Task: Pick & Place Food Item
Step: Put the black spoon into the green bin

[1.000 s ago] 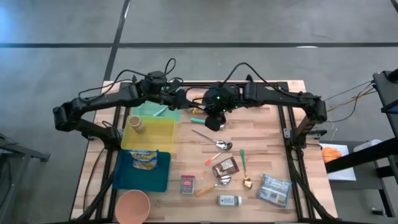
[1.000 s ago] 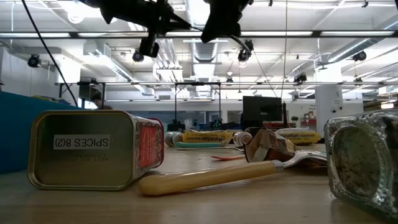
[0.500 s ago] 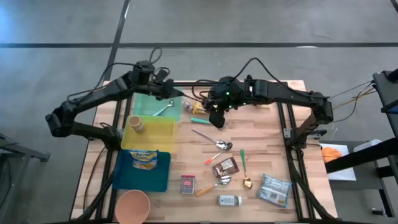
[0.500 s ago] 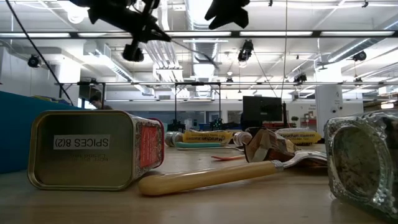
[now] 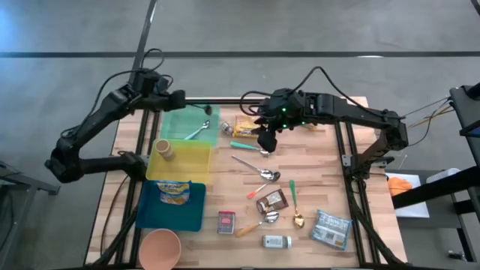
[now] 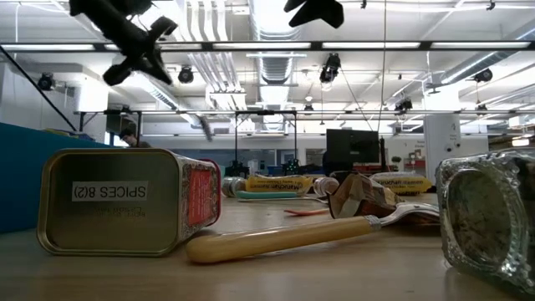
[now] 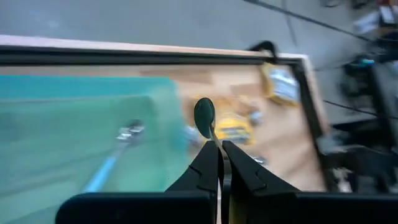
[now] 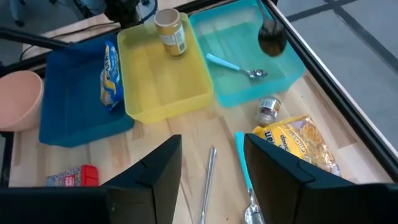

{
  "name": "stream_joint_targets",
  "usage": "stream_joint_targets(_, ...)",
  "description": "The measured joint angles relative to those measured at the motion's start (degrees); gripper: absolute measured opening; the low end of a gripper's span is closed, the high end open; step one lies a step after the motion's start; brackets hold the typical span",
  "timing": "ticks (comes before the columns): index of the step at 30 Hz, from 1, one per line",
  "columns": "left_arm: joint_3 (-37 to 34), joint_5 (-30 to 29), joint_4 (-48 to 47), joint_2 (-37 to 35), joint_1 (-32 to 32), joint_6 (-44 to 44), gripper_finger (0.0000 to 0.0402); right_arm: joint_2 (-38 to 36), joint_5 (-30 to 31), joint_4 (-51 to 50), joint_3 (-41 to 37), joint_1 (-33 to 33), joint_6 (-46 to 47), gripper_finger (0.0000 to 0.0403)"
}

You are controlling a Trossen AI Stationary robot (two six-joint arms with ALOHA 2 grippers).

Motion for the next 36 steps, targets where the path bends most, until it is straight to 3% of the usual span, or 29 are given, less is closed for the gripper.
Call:
stream_joint_targets(6,-5.05,-2.38,0.16,-0.30,0.06,0.72,0.0006,0.33,0.00,-2.19,-0.07,0.00,0.70,0.0173)
stream_joint_targets(14,-16.40,-2.63,13.75,-3.16,0.11,-3.06,0.0006,0.31,0.02,-4.18,-0.18,0.75,1.92,0.0173)
stream_joint_targets(20,-23.26,-4.29,16.70,-5.42,0.20,-6.20,0.0006,0.33,0.00,-4.84,-0.18,1.92,1.92,0.0173)
stream_joint_targets(28,-28.38,-5.15,22.71,-6.28,0.33,-9.85,0.0006,0.33,0.04,-5.03,-0.18,1.99,1.92,0.0173)
stream_joint_targets(36,-30.40,-4.41,22.89,-6.42,0.33,-9.95,0.0006,0.33,0.04,-5.03,-0.18,1.99,2.36,0.0173)
